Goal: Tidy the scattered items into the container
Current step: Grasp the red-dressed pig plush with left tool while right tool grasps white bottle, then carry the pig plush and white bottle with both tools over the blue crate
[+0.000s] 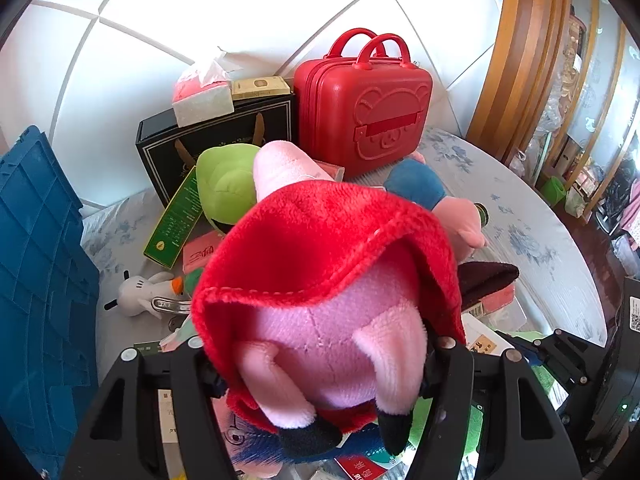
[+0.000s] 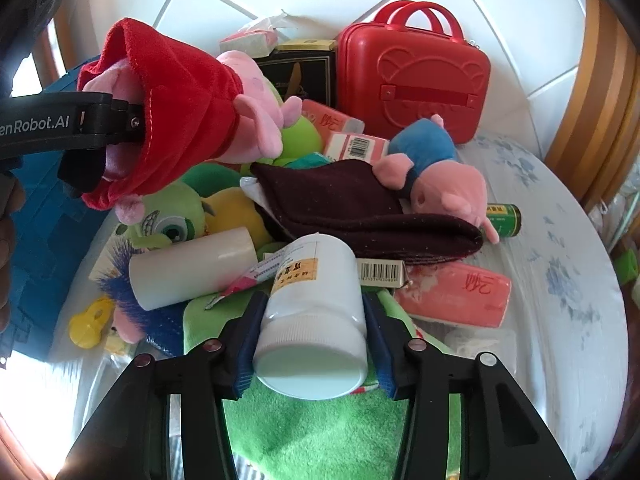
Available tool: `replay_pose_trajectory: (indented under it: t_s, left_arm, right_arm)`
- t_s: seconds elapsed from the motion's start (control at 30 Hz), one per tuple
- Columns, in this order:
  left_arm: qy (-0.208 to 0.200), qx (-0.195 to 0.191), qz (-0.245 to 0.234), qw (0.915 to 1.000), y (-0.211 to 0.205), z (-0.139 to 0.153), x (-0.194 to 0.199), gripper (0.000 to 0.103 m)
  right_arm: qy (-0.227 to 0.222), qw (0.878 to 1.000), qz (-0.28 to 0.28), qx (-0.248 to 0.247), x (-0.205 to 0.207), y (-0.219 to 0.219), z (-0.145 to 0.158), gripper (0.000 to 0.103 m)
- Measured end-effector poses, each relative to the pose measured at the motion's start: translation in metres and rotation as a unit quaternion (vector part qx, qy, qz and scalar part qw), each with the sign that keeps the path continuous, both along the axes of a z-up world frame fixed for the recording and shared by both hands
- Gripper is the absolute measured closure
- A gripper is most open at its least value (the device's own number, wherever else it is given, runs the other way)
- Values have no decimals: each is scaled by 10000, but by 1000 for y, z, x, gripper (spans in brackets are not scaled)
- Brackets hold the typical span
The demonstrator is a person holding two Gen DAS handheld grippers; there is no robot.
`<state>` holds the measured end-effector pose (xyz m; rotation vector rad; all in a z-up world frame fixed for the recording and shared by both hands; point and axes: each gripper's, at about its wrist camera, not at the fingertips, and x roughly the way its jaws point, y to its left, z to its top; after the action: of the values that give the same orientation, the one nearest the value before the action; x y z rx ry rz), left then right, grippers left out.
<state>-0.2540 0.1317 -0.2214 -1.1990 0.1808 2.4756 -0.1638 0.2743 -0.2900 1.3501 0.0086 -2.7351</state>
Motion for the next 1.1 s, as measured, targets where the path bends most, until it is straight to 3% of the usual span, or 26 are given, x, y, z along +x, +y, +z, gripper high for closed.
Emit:
replay_pose_trajectory:
  t_s: [0.53,1.1]
  left_arm:
    - [110,63,228,9997,-2,37,44,39]
    - [349,140,424,9984,-10,113,126,39]
  right_arm:
    - [127,9999,-80,-29,32,11,45,56]
    - [360,9989,-271,-131,102,48,144,56]
